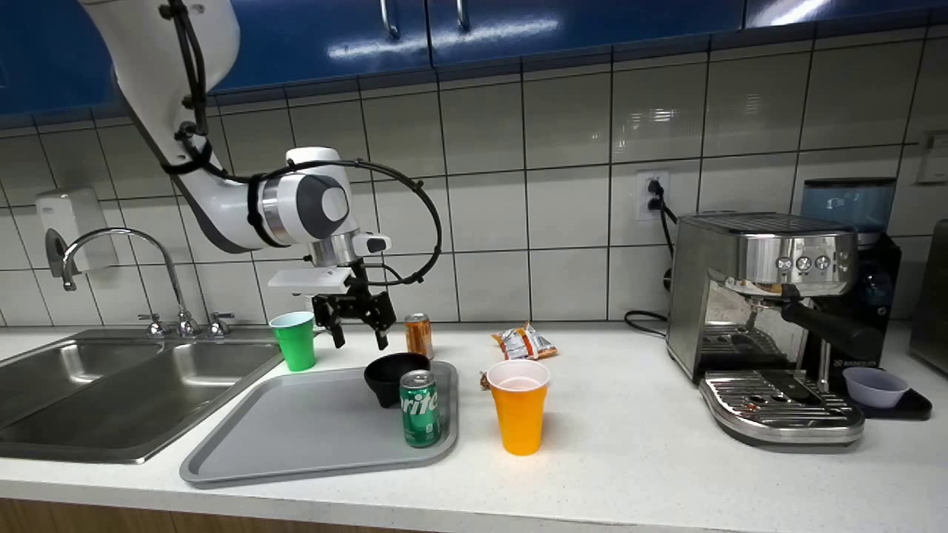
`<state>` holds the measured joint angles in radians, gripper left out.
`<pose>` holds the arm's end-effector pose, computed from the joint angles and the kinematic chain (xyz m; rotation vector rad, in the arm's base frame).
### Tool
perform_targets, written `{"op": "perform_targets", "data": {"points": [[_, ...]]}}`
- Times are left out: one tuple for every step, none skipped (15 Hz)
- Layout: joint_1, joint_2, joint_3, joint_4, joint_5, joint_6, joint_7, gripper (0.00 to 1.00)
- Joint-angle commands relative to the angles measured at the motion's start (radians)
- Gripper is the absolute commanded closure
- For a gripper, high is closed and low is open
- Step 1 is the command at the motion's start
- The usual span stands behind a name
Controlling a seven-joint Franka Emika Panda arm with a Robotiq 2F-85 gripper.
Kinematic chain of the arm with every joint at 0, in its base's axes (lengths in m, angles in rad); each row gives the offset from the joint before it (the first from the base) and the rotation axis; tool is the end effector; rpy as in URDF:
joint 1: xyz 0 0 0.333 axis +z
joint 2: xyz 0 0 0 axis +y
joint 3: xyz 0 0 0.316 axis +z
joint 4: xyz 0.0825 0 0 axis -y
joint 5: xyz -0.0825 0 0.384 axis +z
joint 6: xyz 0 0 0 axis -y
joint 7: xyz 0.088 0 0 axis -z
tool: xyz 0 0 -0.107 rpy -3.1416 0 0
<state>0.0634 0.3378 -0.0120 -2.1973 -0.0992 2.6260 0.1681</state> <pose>0.5656 0.0315 0.2367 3.0912 -0.0491 0.1491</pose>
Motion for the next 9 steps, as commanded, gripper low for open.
{"op": "perform_targets", "data": {"points": [[-0.006,0.067,-0.002,0.073,0.008,-0.016,-0.037,0.00],[-0.003,0.083,-0.004,0.083,0.005,-0.012,-0.033,0.00],[-0.002,0.096,-0.005,0.092,0.006,-0.012,-0.031,0.00],[-0.001,0.109,-0.006,0.103,0.007,-0.013,-0.029,0.00],[0.001,0.123,-0.008,0.113,0.004,-0.012,-0.026,0.00],[0.002,0.135,-0.009,0.123,0.004,-0.014,-0.025,0.00],[0.003,0.146,-0.011,0.133,0.004,-0.015,-0.024,0.00],[0.004,0.158,-0.013,0.142,0.003,-0.016,-0.022,0.00],[0.005,0.168,-0.016,0.150,0.002,-0.017,-0.020,0.00]]}}
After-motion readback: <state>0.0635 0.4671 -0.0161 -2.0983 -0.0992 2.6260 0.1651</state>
